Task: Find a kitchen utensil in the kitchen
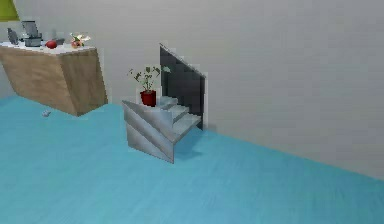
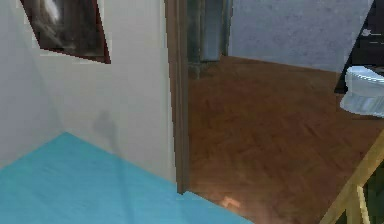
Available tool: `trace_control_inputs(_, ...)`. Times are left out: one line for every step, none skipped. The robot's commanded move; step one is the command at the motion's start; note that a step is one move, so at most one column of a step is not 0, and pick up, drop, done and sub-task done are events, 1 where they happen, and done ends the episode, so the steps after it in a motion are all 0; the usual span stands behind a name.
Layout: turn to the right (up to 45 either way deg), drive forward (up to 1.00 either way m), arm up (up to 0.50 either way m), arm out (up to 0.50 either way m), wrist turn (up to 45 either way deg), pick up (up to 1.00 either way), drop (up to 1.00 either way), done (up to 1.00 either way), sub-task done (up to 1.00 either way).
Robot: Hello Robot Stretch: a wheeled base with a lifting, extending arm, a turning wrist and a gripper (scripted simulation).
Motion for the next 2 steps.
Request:
trace_control_inputs(9.0, 0.0, 0.0, 0.0, 0.0, 0.0, 0.0, 0.0, 0.0)
trace_control_inputs(0.0, 0.05, 0.0, 0.0, 0.0, 0.0, 0.0, 0.0, 0.0)
